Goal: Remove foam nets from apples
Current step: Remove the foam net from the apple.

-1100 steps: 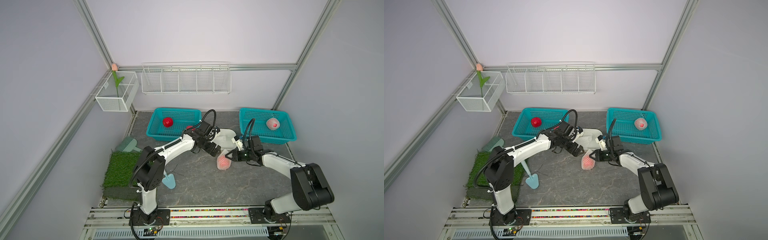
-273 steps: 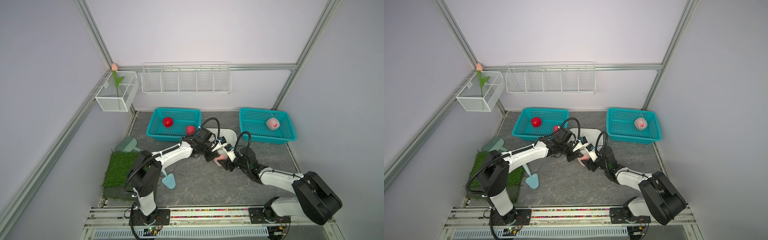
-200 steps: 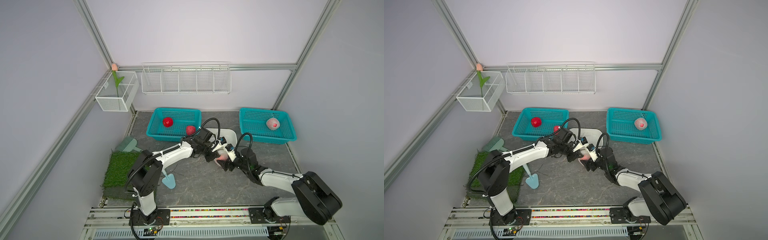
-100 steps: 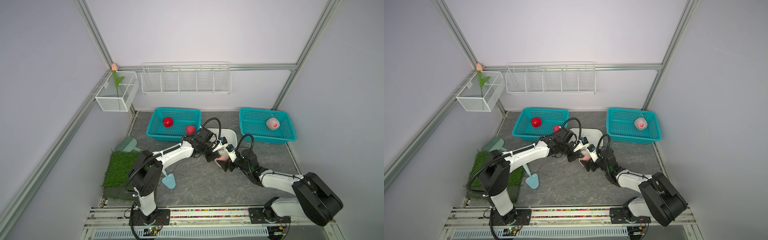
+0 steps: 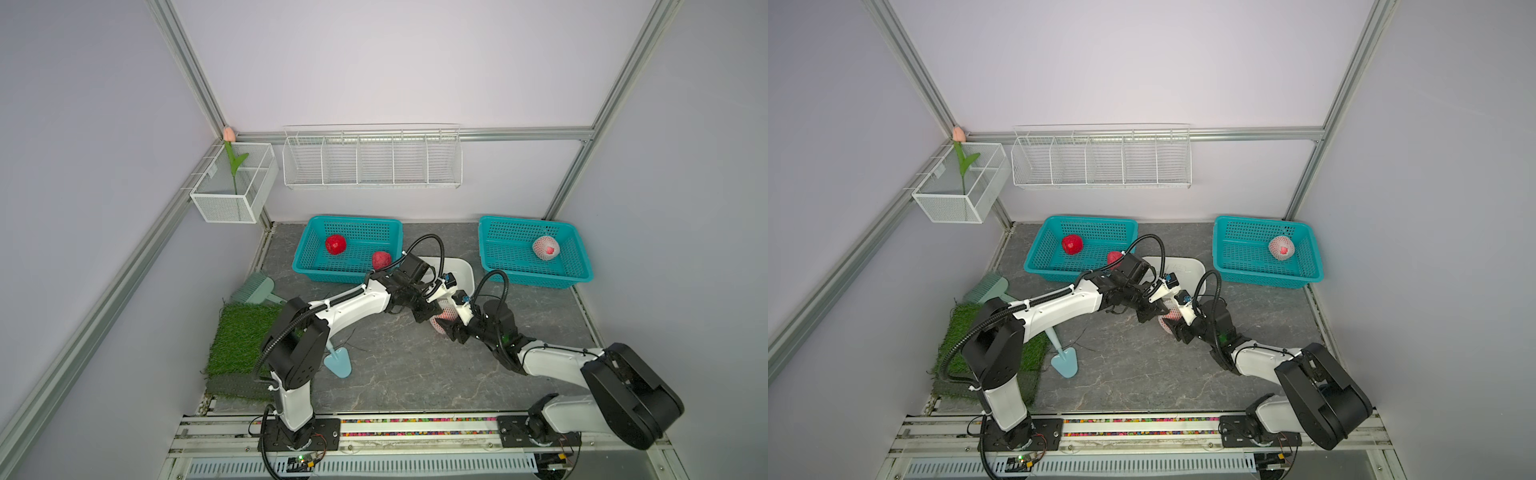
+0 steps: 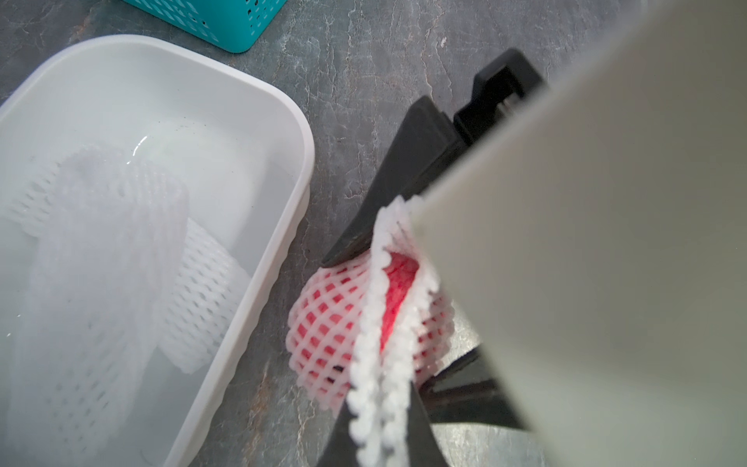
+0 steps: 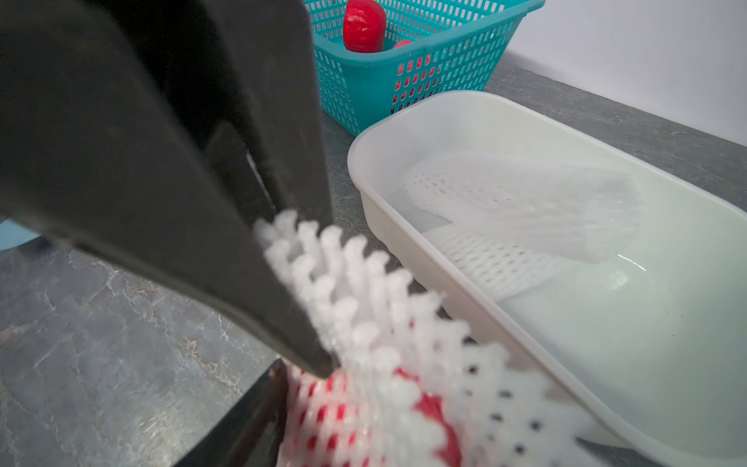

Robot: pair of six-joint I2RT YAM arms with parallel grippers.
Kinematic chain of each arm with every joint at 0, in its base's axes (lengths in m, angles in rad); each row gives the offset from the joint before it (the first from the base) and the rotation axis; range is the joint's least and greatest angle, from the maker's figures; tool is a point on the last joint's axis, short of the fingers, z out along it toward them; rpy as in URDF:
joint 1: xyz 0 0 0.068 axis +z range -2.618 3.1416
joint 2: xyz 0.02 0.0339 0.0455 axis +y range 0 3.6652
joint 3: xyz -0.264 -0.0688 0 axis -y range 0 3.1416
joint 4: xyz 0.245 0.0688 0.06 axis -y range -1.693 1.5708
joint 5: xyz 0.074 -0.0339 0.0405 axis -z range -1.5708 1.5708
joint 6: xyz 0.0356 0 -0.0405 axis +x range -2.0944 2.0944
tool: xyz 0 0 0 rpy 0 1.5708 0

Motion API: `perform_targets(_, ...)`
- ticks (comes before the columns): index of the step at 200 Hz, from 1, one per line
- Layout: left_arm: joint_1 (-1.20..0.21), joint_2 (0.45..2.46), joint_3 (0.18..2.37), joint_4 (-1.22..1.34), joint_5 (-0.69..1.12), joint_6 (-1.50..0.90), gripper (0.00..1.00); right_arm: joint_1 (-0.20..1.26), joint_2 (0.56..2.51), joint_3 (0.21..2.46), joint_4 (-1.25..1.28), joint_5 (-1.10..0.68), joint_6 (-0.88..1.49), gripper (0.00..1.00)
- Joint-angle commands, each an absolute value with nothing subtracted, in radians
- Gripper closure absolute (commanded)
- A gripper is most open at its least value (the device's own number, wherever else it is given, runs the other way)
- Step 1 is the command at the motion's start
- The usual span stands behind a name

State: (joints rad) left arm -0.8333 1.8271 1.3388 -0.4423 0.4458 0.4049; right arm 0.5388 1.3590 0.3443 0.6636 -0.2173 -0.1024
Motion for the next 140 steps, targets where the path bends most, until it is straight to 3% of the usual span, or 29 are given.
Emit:
perform_targets(1,-0.864,1.86,1.345,-0.497,0.462,0.453,0.83,0.545,1.358,0.346,0.787,-0.212,-0.103,0.37)
perform_targets(58,-0.861,1.855,1.326,-0.466,0.425,0.432,0.54,0.545,1.39,0.357,0.805,-0.237,-0.082,0.61)
perform_targets(93,-0.823,1.795,1.261,-0.363,0.409,0.364,0.29,0.545,1.39,0.36,0.786,-0.244,-0.083,0.73)
perform_targets(140,-0.785,1.748,1.209,-0.406,0.389,0.402,0.2,0.546,1.38,0.383,0.725,-0.25,-0.09,0.79)
